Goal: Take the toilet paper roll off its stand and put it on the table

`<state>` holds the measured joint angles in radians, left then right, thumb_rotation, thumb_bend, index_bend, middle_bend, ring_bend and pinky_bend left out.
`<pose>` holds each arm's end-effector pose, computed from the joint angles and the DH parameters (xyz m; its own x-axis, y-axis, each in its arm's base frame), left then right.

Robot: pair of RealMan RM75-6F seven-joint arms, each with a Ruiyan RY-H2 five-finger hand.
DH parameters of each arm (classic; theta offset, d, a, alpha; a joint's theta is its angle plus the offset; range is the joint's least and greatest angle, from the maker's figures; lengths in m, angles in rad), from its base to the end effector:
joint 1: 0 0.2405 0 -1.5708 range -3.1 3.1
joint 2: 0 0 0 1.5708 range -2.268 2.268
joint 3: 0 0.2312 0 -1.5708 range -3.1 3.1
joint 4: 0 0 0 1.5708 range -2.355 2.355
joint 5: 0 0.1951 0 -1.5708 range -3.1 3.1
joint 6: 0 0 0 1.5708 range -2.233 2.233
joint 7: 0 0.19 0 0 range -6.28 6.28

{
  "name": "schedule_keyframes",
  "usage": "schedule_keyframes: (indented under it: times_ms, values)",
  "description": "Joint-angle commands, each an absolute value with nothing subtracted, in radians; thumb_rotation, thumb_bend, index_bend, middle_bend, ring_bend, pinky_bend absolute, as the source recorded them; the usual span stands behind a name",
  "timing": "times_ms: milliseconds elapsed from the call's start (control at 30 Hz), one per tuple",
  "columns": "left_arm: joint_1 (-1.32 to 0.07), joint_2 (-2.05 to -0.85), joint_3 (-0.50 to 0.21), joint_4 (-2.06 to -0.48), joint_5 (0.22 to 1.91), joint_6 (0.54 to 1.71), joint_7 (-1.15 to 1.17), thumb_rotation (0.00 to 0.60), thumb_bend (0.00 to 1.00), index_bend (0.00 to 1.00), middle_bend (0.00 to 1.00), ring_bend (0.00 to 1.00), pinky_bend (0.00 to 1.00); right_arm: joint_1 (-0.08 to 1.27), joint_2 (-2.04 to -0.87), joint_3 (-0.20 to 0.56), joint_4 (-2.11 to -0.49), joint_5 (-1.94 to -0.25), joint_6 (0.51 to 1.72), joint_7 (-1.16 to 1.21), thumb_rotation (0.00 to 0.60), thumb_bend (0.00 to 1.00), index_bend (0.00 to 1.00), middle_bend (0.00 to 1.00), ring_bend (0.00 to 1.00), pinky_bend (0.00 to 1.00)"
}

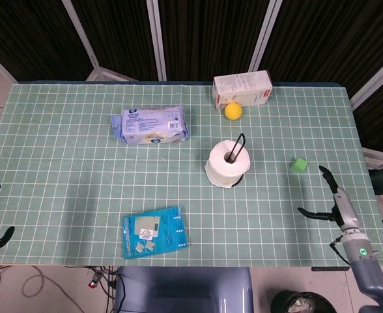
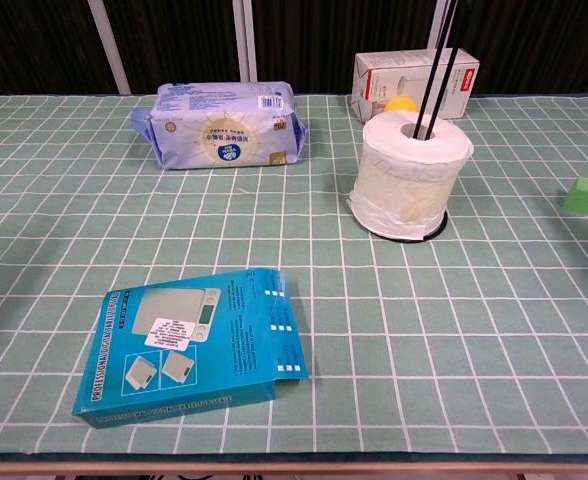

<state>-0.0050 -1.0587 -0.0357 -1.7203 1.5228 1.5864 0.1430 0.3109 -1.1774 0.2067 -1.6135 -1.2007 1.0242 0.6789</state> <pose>-0.2739 0.1978 0.1834 0.4841 -0.0467 0.8737 0.8748 0.0451 -0.4823 -0.2744 -0.3076 0.1078 -0.4253 -0.1544 0.8918 -0.8983 0.1924 -0.3951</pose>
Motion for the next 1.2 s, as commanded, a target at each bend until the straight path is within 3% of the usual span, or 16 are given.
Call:
schedule_keyframes:
  times_ms: [33,433,1200]
  values:
    - [-0.006,-1.06,-0.038,-1.722,1.514,1.581,0.148,0.6,0.22,0.05,0.0,0.0,0.0,0.387,-1.258,0.259,-1.574,-1.115,0.948,0.659,0.6,0.0,0.03,0.0,0.0,0.0]
    - [-0.007,-1.06,-0.041,-1.724,1.506,1.579,0.153,0.6,0.22,0.05,0.0,0.0,0.0,0.491,-1.449,0.318,-1.461,-0.99,0.881,0.566,0.6,0.0,0.03,0.0,0.0,0.0]
    - [-0.006,-1.053,-0.048,-1.722,1.491,1.578,0.133,0.6,0.22,0.05,0.0,0.0,0.0,0.624,-1.689,0.384,-1.318,-0.887,0.864,0.393,0.6,0.0,0.03,0.0,0.0,0.0]
